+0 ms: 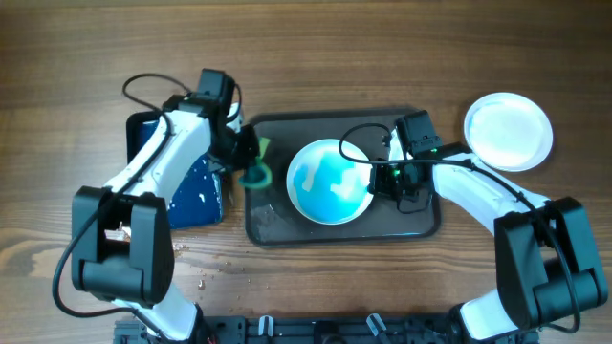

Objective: Clean dirty plates on tray and stack at the side
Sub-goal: 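Carry the sponge with the left gripper back into the blue tray and release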

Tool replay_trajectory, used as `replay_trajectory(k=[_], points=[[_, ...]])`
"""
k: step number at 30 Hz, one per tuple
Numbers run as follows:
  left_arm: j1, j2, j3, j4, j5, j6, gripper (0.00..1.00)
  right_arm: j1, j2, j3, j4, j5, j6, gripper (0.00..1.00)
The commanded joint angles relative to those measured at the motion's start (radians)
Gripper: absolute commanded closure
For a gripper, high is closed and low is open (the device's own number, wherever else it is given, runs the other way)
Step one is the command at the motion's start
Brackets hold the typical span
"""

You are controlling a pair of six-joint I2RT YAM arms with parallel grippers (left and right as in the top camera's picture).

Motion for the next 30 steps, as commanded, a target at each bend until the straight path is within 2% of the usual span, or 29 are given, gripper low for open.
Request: replay_trajectory(k=[1,6,8,12,17,21,25,27,30], points=[[-0.005,-0.029,0.132,-0.042,-0.014,-0.009,0.96,-0.003,0.013,0.023,-0.003,0.004,-0.018,0.95],[0.059,-0.029,0.235,-0.192,-0.353,-0.045,0.96,-0.003,0.013,0.023,-0.004,0.004,-0.02,0.96],[0.102,-0.016,0.232,-0.238,-0.411,-0.045,0.96,-0.003,0.013,0.023,-0.003,0.005,-0.021,0.96],[0.179,0.035,0.232,-0.249,-0.414,-0.045,0.96,-0.003,0.013,0.023,-0.003,0.005,-0.022,0.96],[0.196,0.145,0.23,-0.23,-0.414,-0.03,0.96,-0.003,0.013,0.023,0.004,0.005,-0.029,0.96],[0.182,0.258,0.23,-0.227,-0.414,-0.034,0.96,-0.003,0.013,0.023,0.0,0.004,-0.042,0.96],[0.161,0.275,0.23,-0.22,-0.386,-0.029,0.96,-0.003,0.013,0.023,0.0,0.004,-0.044,0.96],[0.124,0.275,0.23,-0.211,-0.333,0.019,0.96,-0.003,0.013,0.023,0.0,0.004,-0.044,0.96],[0.035,0.275,0.23,-0.193,-0.316,0.024,0.96,-0.003,0.013,0.023,-0.005,0.004,-0.044,0.96]])
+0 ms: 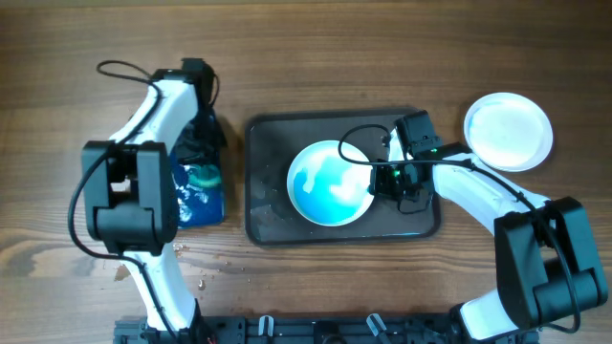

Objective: Clean dirty plates on tray and stack at the side
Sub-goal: 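Carry the sponge with the left gripper back into the blue tray and release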

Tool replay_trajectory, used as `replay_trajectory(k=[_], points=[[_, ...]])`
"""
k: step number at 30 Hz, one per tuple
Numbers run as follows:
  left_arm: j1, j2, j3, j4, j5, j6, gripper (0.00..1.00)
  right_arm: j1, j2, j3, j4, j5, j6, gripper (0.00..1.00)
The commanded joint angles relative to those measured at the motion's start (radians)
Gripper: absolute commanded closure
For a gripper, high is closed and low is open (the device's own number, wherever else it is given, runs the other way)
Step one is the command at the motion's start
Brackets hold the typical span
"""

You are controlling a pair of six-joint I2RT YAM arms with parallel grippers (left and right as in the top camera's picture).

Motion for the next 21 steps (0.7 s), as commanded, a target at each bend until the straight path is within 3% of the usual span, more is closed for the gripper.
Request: replay_trajectory(k=[1,9,10,11,12,13,14,21], points=[[-0.108,0.003,0.012,0.019,0.069,0.029,0.96,-0.003,0.013,0.023,-0.006,-0.002,-0.018,0.96],[-0.206,0.003,0.012,0.033,0.077,0.021,0.96,-0.003,0.013,0.023,-0.016,-0.002,-0.018,0.96],[-0.201,0.003,0.012,0.03,0.08,0.021,0.87,-0.003,0.013,0.023,-0.016,-0.002,-0.018,0.96],[-0.196,0.003,0.012,0.026,0.081,0.021,0.49,-0.003,0.013,0.023,-0.016,-0.002,-0.018,0.96],[-0.187,0.003,0.012,0.021,0.08,0.021,0.54,-0.003,0.013,0.023,-0.016,-0.002,-0.018,0.96],[-0.176,0.003,0.012,0.019,0.079,0.021,0.69,-0.003,0.013,0.023,-0.016,-0.002,-0.018,0.96],[-0.157,0.003,0.012,0.018,0.076,0.003,0.94,-0.003,0.013,0.023,-0.016,-0.002,-0.018,0.96],[0.04,0.003,0.012,-0.02,0.099,-0.031,0.96,-0.003,0.013,0.023,-0.015,-0.002,-0.018,0.96]])
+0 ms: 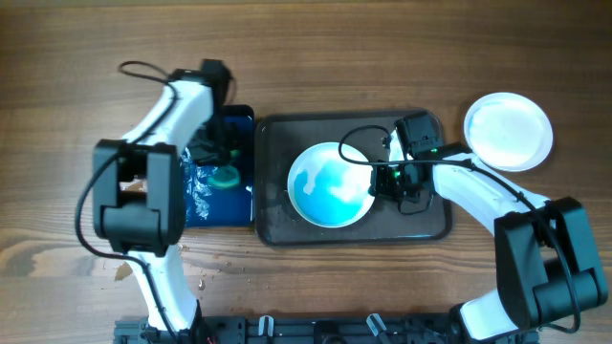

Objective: Clean dirty plates on tray and stack at the side
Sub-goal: 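Carry the sponge with the left gripper back into the blue tray and release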

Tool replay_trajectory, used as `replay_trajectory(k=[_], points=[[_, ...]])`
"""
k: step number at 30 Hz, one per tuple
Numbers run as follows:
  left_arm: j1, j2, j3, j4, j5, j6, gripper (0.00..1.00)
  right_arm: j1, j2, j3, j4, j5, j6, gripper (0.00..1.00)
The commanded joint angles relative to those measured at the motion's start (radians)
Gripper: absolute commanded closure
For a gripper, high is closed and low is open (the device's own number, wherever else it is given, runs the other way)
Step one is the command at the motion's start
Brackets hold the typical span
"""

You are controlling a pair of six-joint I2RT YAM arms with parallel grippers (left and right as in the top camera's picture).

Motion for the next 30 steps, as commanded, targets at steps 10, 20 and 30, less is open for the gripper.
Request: replay_trajectory(k=[10,20,30], points=[[0.03,-0.07,0.015,-0.011,0.023,-0.023,0.08,-0.003,0.013,0.023,0.0,-0.002,-0.019,0.96],[0.027,-0.463,0.015,-0.095,0.019,-0.071,0.0,-0.002,-0.055,0.071,0.045,-0.002,-0.097,0.96],[0.035,-0.469,0.015,-0.051,0.019,-0.076,0.0,-0.002,-0.21,0.209,-0.161,0.192,-0.192,0.96]])
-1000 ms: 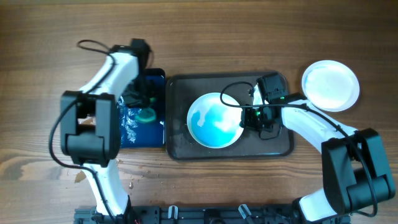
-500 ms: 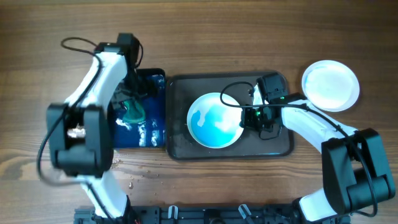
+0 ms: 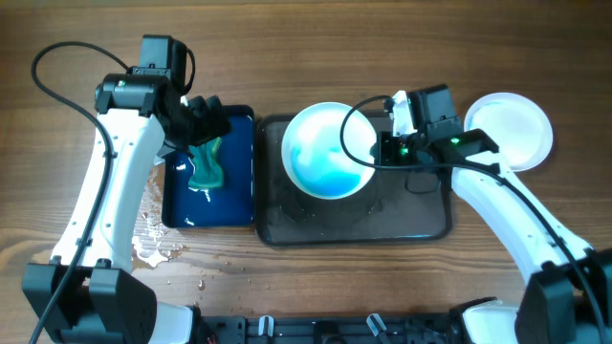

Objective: Clean dirty plates on tray and stack at the side
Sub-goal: 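Carry the sponge with the left gripper back into the blue tray and release, then lift the plate with the right gripper and rinse it over the blue tray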

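A white plate (image 3: 330, 150) smeared with blue is held up over the dark tray (image 3: 402, 215); my right gripper (image 3: 382, 149) is shut on its right rim. A clean white plate (image 3: 509, 131) lies on the table at the far right. The green sponge (image 3: 206, 169) lies in the blue water tray (image 3: 239, 172). Just above the sponge's top end is my left gripper (image 3: 205, 121), whose fingers look spread and open.
Spilled water (image 3: 153, 234) wets the wood left of and below the blue tray. The blue tray and the dark tray stand side by side, touching. Cables loop over both arms.
The right gripper has raised the blue-smeared plate and moved it up-left over the tray. The left gripper has drawn back to the blue tray's top edge, with the sponge left lying in the water.
First the left gripper held the sponge at the dark tray's left edge while the right gripper held the plate's rim. Then the sponge was down in the blue tray. The trays then shifted right. Now the plate is lifted and the sponge lies in the water.
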Tool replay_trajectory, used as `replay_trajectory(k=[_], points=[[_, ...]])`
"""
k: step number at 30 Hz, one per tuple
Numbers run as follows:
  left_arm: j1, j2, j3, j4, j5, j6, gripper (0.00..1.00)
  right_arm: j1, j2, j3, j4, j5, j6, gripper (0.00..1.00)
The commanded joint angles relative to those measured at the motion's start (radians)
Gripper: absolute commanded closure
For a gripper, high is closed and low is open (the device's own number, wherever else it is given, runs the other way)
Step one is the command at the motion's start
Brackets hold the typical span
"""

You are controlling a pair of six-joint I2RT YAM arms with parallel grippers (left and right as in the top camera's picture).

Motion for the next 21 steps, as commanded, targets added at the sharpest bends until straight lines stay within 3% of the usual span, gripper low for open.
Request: replay_trajectory(k=[1,4,10,16,21], points=[[0.017,-0.002,0.01,0.037,0.005,-0.029,0.0,-0.002,-0.028,0.071,-0.142,0.163,-0.019,0.96],[0.045,-0.002,0.01,0.066,0.01,-0.047,0.0,-0.002,-0.028,0.118,-0.316,0.252,0.042,0.96],[0.101,-0.002,0.01,0.083,0.01,-0.046,0.0,-0.002,-0.027,0.194,-0.534,0.238,0.07,0.96],[0.152,-0.002,0.01,0.111,0.009,-0.046,0.0,0.044,-0.005,0.195,-0.546,0.133,0.019,0.96],[0.191,-0.002,0.01,0.111,0.009,-0.046,0.0,0.114,0.162,0.253,-0.537,0.108,0.012,0.96]])
